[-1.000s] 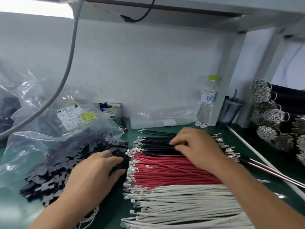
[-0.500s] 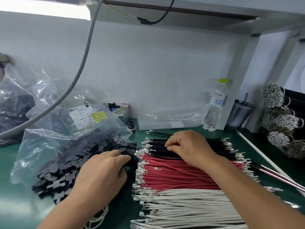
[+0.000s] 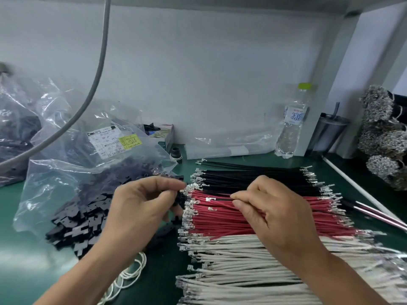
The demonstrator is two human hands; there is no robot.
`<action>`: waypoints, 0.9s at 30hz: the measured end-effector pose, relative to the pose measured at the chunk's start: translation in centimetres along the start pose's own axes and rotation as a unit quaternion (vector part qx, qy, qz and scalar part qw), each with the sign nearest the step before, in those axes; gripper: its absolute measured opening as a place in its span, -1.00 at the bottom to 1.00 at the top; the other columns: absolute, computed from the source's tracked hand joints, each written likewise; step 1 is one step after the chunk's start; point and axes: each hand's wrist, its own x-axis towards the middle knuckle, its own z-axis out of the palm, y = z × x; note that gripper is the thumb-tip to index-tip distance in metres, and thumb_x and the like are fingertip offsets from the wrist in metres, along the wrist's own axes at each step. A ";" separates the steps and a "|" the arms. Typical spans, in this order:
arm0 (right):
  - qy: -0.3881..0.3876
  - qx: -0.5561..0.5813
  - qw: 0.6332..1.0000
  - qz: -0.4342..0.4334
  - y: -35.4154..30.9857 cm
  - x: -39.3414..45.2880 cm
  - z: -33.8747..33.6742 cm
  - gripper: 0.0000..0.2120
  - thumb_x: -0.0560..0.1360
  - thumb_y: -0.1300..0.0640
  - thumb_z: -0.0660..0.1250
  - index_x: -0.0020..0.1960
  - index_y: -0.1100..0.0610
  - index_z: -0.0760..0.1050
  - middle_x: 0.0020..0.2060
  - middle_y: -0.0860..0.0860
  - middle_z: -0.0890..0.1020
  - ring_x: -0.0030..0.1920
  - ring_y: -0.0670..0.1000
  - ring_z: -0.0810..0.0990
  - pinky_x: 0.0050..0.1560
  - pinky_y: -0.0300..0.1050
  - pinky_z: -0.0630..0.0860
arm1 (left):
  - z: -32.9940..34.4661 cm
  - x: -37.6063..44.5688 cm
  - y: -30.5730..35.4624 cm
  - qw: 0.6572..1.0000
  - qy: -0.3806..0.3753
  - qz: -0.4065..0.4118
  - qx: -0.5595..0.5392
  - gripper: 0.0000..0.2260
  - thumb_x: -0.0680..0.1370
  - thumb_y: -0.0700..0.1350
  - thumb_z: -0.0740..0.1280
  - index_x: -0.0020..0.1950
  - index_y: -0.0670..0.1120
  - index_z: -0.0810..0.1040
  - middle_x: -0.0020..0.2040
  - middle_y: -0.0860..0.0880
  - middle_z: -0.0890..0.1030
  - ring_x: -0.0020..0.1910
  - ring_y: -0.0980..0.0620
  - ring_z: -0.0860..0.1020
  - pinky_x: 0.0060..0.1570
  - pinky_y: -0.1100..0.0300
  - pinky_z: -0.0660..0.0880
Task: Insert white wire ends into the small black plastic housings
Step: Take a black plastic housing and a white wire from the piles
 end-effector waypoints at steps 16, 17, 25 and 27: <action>0.028 0.051 0.998 -0.030 -1.1 0.1 -0.5 -0.85 0.59 0.12 0.35 0.05 0.06 0.70 -0.17 -0.12 0.57 -0.22 -0.13 0.54 -0.27 -0.27 0.47 | 1.0 -0.8 -0.8 0.990 -0.109 0.052 0.067 -0.83 0.42 -0.08 0.53 -0.04 0.14 0.75 -0.14 0.01 0.69 -0.21 0.11 0.64 -0.21 0.28 0.54; 0.022 0.052 0.998 -0.031 -1.2 0.1 -0.4 -0.86 0.57 0.11 0.36 0.02 0.05 0.70 -0.17 -0.13 0.57 -0.24 -0.15 0.52 -0.27 -0.30 0.44 | 0.9 -0.8 -0.8 0.988 -0.114 0.061 0.081 -0.81 0.44 -0.10 0.52 -0.02 0.16 0.76 -0.12 0.02 0.67 -0.18 0.10 0.63 -0.19 0.29 0.52; -0.027 0.066 0.997 -0.021 -1.2 0.0 -0.3 -0.81 0.60 0.00 0.27 -0.02 -0.03 0.66 -0.15 -0.22 0.55 -0.21 -0.24 0.51 -0.25 -0.39 0.37 | 1.0 -0.9 -0.8 0.991 -0.115 0.046 0.045 -0.79 0.33 0.03 0.54 -0.04 0.16 0.75 -0.19 0.01 0.72 -0.26 0.12 0.62 -0.21 0.27 0.55; -0.038 0.062 0.997 -0.019 -1.2 0.1 -0.3 -0.78 0.61 -0.03 0.23 -0.02 -0.05 0.65 -0.15 -0.23 0.54 -0.21 -0.27 0.48 -0.25 -0.40 0.36 | 1.1 -0.8 -0.8 0.992 -0.106 0.060 0.031 -0.83 0.32 -0.01 0.56 -0.10 0.10 0.76 -0.17 -0.03 0.71 -0.21 0.01 0.65 -0.16 0.24 0.59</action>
